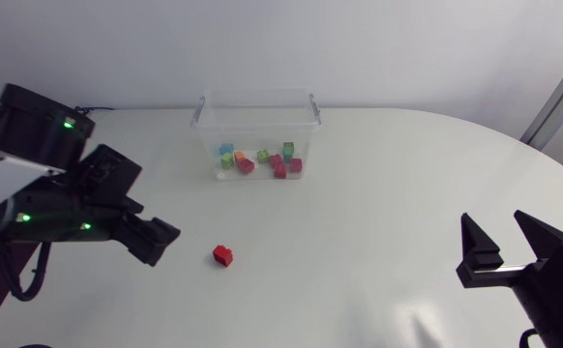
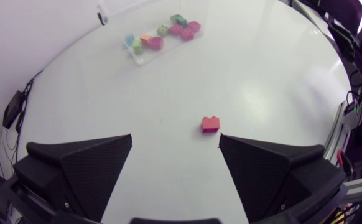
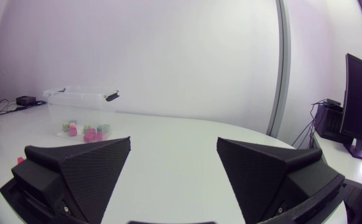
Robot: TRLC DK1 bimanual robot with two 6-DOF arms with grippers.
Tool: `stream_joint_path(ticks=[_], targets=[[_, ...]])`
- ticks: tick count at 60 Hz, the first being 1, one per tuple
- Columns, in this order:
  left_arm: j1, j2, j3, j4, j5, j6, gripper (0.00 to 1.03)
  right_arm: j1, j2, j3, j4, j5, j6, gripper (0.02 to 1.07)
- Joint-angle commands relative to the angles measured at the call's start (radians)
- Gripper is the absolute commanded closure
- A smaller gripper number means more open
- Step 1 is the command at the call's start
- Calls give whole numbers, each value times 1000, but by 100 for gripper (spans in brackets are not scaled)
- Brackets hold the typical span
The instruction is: Place the duplo bricks in the container
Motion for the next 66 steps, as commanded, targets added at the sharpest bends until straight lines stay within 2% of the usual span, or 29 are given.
stream_joint_path(ticks=[1,7,20,30,40,66], targets=[[-49,57,12,-17,-6,-2,5,-7,-9,-20,12,-8,-20,7],[-94,101,14,-3,-6,-19,5,-7,-9,-20,11,-8,-20,7],[-140,293,55,8,-3,-86,5,-7,-9,-20,12,-8,-19,7],[-172,370,100,6,-3,-131,5,-7,-9,-20,11,-8,-19,7],[-171,494,177,-30,-3,-145,5,-7,-9,-20,11,-8,-20,7],[-155,733,275,-23,-7,-140,5,-7,-9,-20,12,-8,-19,7]])
